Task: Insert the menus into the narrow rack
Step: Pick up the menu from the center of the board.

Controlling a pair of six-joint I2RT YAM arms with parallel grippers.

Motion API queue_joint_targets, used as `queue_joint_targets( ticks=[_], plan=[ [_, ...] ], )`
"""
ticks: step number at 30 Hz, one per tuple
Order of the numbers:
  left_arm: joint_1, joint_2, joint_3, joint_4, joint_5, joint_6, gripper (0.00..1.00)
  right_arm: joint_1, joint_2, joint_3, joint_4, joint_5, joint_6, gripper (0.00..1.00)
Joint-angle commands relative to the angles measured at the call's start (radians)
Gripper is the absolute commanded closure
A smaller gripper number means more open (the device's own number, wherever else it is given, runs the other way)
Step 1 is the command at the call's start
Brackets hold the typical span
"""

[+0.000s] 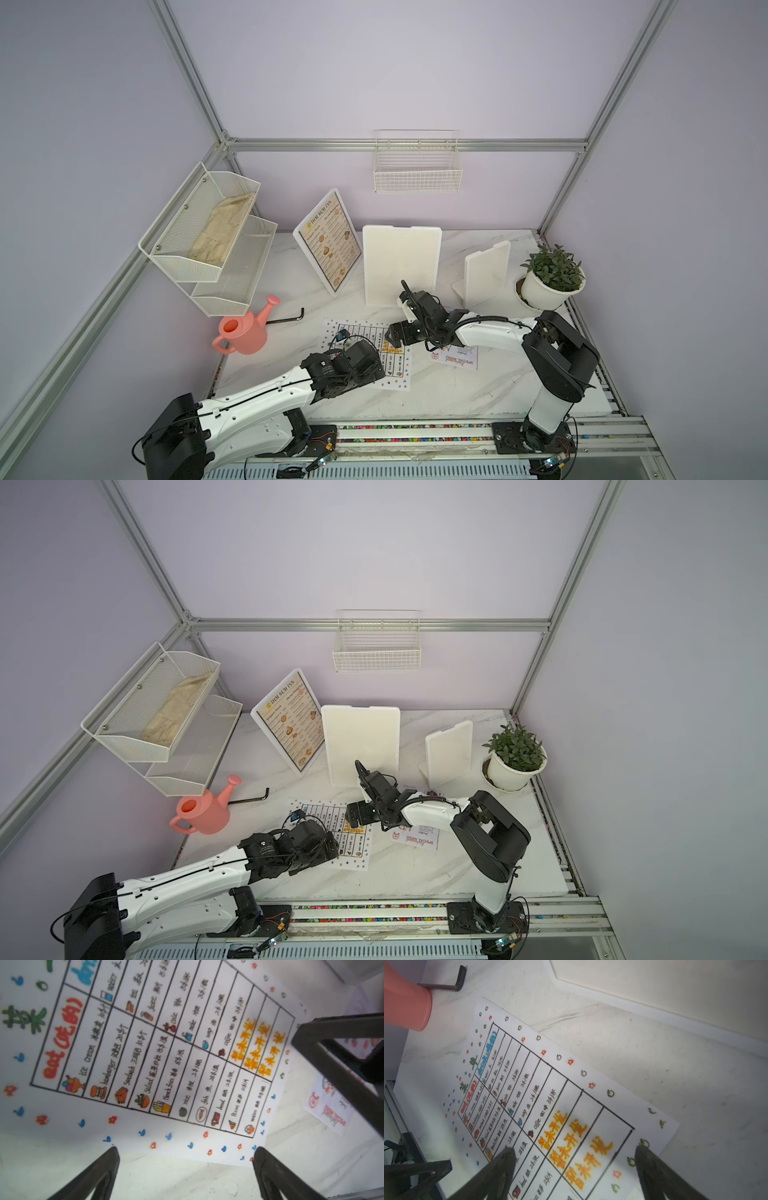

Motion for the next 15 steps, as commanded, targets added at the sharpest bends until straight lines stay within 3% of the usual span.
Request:
queue_joint_targets(
  ticks=[1,15],
  plan=[
    [-0.002,-0.015,-0.027,0.014,0.036,-0.073,0.0,-0.004,0.021,0.049,0.051,-0.01,0.004,0.1],
    [-0.001,-0.005,-0.06,-0.038,0.062,-0.123,0.0,-0.004,0.117,0.143,0.017,0.031,-0.025,0.11]
  ],
)
